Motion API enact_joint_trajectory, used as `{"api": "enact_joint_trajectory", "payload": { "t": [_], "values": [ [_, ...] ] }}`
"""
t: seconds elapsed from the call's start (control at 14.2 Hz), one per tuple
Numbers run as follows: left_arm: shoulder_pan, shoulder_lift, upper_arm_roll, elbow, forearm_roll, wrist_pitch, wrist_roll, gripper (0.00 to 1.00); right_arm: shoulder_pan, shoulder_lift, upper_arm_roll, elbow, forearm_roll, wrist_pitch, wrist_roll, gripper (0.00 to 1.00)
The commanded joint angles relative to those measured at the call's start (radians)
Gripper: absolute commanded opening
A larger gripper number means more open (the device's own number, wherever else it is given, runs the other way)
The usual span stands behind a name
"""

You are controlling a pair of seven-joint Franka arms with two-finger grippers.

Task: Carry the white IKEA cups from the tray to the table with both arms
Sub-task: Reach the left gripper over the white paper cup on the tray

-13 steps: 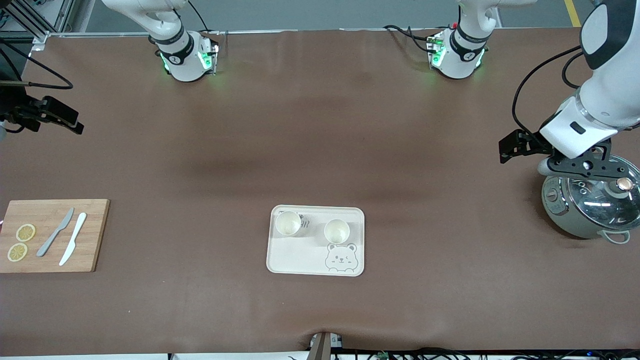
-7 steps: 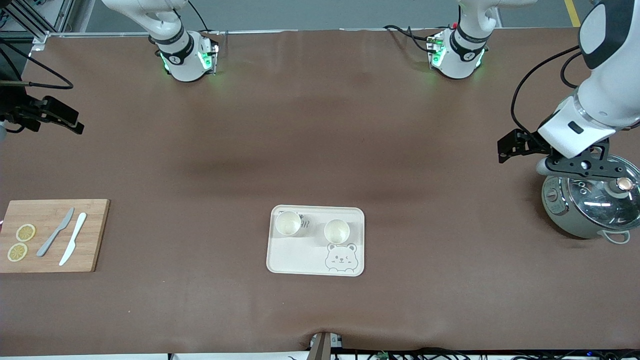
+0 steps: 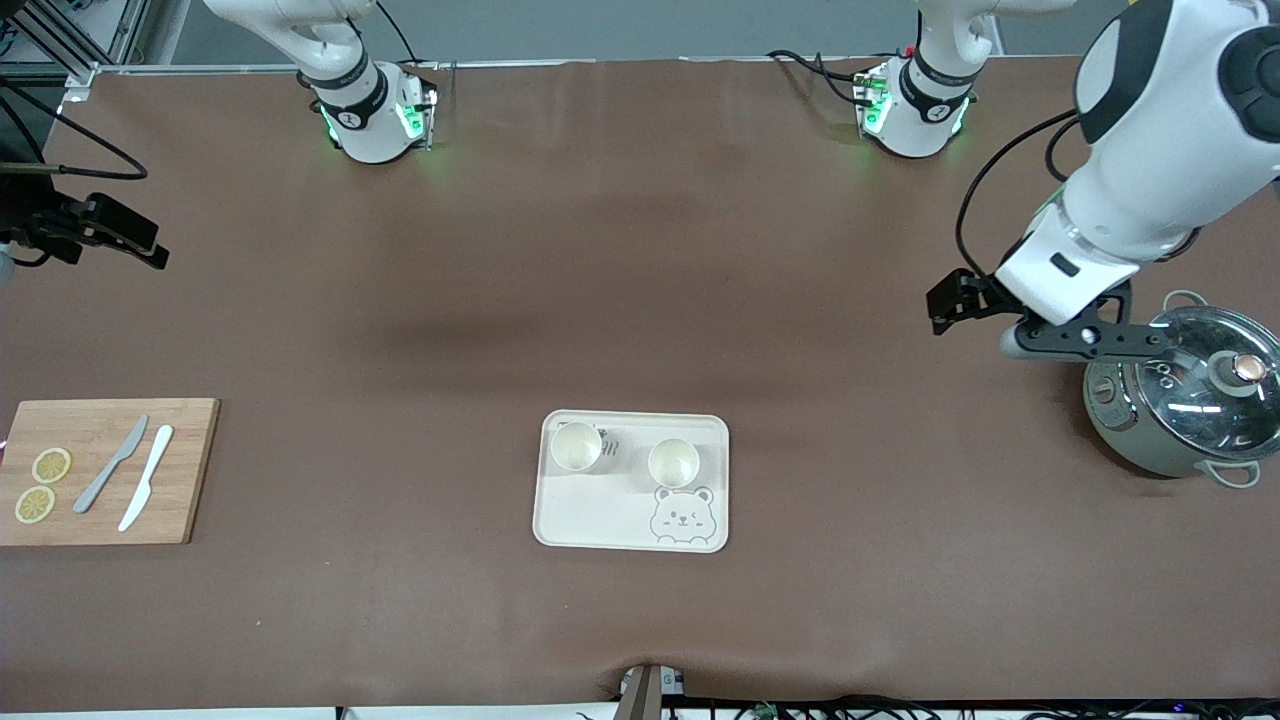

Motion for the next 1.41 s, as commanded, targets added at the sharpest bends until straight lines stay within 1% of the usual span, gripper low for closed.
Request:
{"api": "enact_joint_trajectory", "payload": {
  "t": [0.0, 0.14, 0.28, 0.35, 0.42, 0.56, 0.7, 0.84, 0.99, 1.13, 1.34],
  "values": [
    [-0.056, 0.111, -0.001, 0.111, 0.035, -0.004, -0.070, 1.00, -0.006, 0.011, 0.005, 0.022, 0.007, -0.015, -0.010, 1.00],
    [-0.108, 0.193, 0.000, 0.187, 0.049, -0.004, -0.075, 1.00, -0.003, 0.011, 0.005, 0.022, 0.008, -0.015, -0.010, 1.00],
    [-0.138, 0.285, -0.001, 0.281, 0.044, 0.005, -0.143, 1.00, -0.003, 0.011, 0.005, 0.020, 0.008, -0.015, -0.008, 1.00],
    [-0.162, 0.313, 0.002, 0.291, 0.047, 0.022, -0.156, 1.00, -0.005, 0.015, 0.005, 0.020, 0.008, -0.015, -0.008, 1.00],
    [-0.200, 0.338, 0.017, 0.292, 0.049, 0.057, -0.160, 1.00, -0.003, 0.017, 0.005, 0.020, 0.008, -0.015, -0.008, 1.00],
    [-0.245, 0.376, 0.045, 0.295, 0.064, 0.101, -0.160, 1.00, -0.005, 0.017, 0.005, 0.022, 0.008, -0.022, -0.008, 1.00],
    [-0.274, 0.419, 0.065, 0.300, 0.063, 0.181, -0.164, 1.00, -0.006, 0.017, 0.005, 0.022, 0.008, -0.028, -0.008, 1.00],
    [-0.294, 0.485, 0.066, 0.311, 0.063, 0.267, -0.164, 1.00, -0.005, 0.017, 0.005, 0.022, 0.008, -0.028, -0.008, 1.00],
    [-0.323, 0.581, 0.079, 0.407, 0.063, 0.287, -0.180, 1.00, -0.005, 0.017, 0.006, 0.023, 0.011, -0.028, -0.008, 1.00],
    [-0.368, 0.646, 0.115, 0.482, 0.060, 0.292, -0.196, 1.00, -0.003, 0.017, 0.005, 0.023, 0.014, -0.028, -0.007, 1.00],
    [-0.389, 0.698, 0.120, 0.496, 0.060, 0.342, -0.214, 1.00, -0.006, 0.017, 0.006, 0.022, 0.014, -0.028, -0.008, 1.00]
  ]
}}
